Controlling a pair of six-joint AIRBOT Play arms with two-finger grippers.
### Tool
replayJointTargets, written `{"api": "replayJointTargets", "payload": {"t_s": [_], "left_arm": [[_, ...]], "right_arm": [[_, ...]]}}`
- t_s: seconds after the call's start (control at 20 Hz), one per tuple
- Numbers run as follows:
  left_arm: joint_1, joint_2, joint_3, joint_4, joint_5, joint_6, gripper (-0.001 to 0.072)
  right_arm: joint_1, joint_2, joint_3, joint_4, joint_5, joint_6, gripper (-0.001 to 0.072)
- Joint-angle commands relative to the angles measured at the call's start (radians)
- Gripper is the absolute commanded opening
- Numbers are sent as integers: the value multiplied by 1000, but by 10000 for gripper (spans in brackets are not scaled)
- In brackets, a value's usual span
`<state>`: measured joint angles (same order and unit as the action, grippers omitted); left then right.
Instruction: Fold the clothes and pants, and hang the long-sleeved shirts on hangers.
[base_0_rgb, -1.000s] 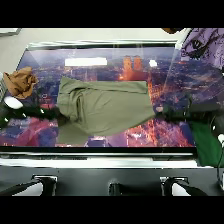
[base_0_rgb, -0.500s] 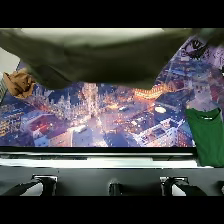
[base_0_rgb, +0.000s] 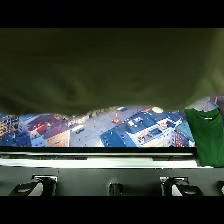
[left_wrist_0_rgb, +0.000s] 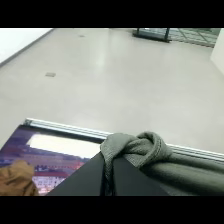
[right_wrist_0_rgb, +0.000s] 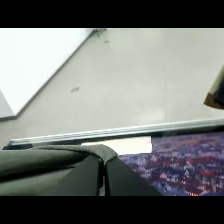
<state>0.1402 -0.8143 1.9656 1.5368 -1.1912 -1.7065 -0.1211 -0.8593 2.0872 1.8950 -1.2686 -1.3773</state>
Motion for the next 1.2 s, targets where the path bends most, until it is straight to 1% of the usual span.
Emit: {"api": "replayJointTargets", "payload": {"t_s": [0.0, 0.1, 0.2, 0.35, 0.45, 0.6, 0.7, 0.85, 0.9, 0.95, 1.0, 1.05, 1.1, 1.15], "left_arm": [[0, -55, -30, 22, -19, -4, 15], [0, -163, -71, -59, -42, 68, 15], [-3, -294, -128, -127, -43, 111, 15], [-29, -543, -193, -134, -12, 135, 15], [-52, -726, -196, -134, 15, 138, 15], [-92, -959, -196, -135, 102, 137, 16], [-108, -1060, -196, -137, 158, 136, 17], [-111, -1128, -195, -174, 183, 136, 17], [-109, -1132, -196, -183, 179, 137, 21], [-104, -1130, -192, -184, 173, 136, 59], [-95, -1127, -172, -183, 141, 136, 158], [-81, -1123, -146, -183, 98, 136, 316], [-62, -1112, -118, -183, 45, 137, 445], [-34, -1093, -94, -183, -13, 145, 475]], "right_arm": [[1, -89, -10, -32, -46, 37, 25], [1, -201, -48, -16, -48, 8, 25], [1, -333, -72, -10, -48, -32, 26], [1, -585, -72, -6, -40, -41, 26], [1, -753, -72, 15, -37, -49, 26], [4, -982, -72, 85, 13, -59, 26], [15, -1099, -72, 93, 80, -58, 26], [32, -1202, -72, 120, 127, -45, 34], [32, -1214, -72, 121, 129, -35, 75], [33, -1217, -72, 126, 124, -36, 147], [33, -1212, -71, 142, 107, -41, 209], [25, -1196, -71, 147, 74, -63, 226], [15, -1172, -71, 145, 30, -100, 303], [2, -1140, -71, 141, -20, -143, 379]]}}
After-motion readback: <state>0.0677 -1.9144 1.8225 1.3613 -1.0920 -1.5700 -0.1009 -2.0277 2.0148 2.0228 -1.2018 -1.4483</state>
